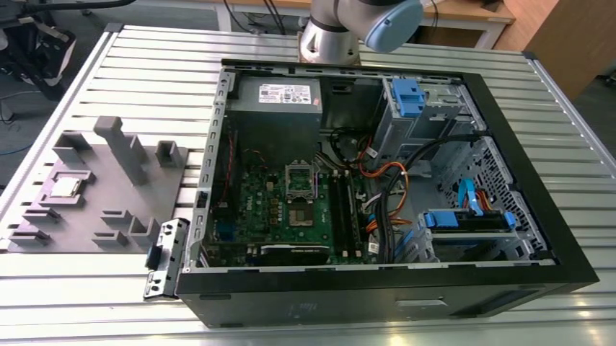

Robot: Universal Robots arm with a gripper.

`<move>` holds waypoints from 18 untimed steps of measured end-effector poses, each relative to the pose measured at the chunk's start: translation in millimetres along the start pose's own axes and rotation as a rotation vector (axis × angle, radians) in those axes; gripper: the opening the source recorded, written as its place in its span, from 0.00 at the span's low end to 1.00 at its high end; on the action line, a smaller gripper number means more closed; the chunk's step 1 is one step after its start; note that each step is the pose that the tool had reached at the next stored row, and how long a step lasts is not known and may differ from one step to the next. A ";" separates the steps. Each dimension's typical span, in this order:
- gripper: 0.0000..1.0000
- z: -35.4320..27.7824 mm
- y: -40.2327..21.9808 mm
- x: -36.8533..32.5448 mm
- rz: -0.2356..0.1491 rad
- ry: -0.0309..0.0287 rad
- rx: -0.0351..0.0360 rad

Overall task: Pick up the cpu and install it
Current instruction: 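Reach for the cpu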

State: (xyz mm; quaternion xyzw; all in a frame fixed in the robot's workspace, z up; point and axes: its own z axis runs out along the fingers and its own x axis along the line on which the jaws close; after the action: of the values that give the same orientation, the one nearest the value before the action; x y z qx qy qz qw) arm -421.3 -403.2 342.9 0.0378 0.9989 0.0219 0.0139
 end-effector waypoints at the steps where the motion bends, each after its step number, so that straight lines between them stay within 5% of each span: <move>1: 0.11 1.0 -0.9 0.0 0.000 0.0000 0.0000; 18: 0.11 22.8 -8.9 8.9 0.000 0.0000 0.0000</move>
State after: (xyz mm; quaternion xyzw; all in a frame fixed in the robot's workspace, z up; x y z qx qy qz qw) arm -430.2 -410.5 319.4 0.0379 0.9989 0.0219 0.0139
